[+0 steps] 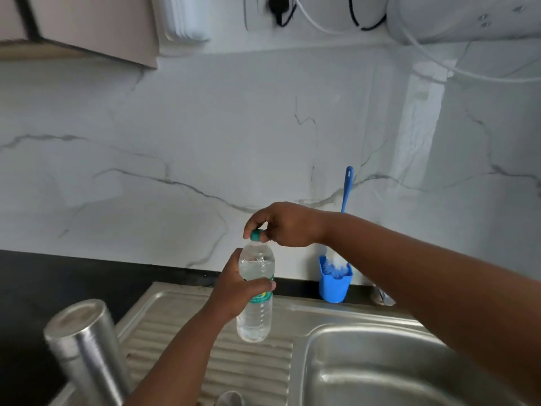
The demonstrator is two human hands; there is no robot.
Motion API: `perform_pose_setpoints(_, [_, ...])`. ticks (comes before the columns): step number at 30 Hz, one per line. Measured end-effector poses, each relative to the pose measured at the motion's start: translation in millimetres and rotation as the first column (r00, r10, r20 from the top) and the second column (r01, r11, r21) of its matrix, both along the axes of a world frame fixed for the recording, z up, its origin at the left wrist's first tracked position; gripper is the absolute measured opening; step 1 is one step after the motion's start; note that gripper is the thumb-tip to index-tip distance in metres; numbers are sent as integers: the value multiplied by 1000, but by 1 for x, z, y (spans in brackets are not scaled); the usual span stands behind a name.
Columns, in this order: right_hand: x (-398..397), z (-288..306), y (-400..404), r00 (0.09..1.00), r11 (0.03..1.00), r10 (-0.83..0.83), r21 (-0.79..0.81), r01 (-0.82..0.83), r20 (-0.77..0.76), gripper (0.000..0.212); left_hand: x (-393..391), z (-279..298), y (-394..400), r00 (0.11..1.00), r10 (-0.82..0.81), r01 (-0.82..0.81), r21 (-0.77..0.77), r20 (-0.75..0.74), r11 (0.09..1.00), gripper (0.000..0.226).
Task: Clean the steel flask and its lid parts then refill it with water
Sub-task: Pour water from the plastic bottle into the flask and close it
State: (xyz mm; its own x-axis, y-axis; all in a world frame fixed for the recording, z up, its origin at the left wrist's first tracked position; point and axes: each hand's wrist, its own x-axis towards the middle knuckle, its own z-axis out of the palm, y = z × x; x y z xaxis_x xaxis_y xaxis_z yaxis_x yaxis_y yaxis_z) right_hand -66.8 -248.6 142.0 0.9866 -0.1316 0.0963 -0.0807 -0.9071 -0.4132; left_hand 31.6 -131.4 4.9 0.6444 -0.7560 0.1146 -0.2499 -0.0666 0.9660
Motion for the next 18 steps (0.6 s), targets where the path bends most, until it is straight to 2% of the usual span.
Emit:
perform_pose_setpoints(4, [-3,20,28,997,996,41,-83,-46,-67,35,-1,12,30,999,-6,4,46,36,999,71])
perform_pose_setpoints(9, [-1,29,55,993,980,56,-186,-76,-107,34,-4,24,51,999,6,-9,67,44,998,68])
perform_pose_setpoints(15, [-1,37,64,994,993,54,-98,-63,-91,16,-9,28,63,994,22,-33,105,109,994,62])
perform_pose_setpoints(18, [1,36,62,994,995,56,-76,-64,-98,22,-9,26,65,995,26,-37,119,92,992,63])
